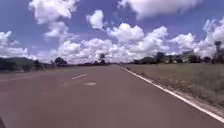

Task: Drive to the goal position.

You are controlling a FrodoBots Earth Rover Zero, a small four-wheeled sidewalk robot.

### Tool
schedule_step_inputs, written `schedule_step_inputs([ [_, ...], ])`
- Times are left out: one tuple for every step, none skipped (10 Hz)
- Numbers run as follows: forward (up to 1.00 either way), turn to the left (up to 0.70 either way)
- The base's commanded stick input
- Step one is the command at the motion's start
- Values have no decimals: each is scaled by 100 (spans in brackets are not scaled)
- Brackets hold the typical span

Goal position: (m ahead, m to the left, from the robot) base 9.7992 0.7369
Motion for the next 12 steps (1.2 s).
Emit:
schedule_step_inputs([
  [100, 0],
  [100, 0],
  [100, 0],
  [100, 0],
  [100, 0],
  [100, 0],
  [100, 0],
  [100, -6],
  [100, -11],
  [100, -17],
  [100, -23],
  [100, -35],
])
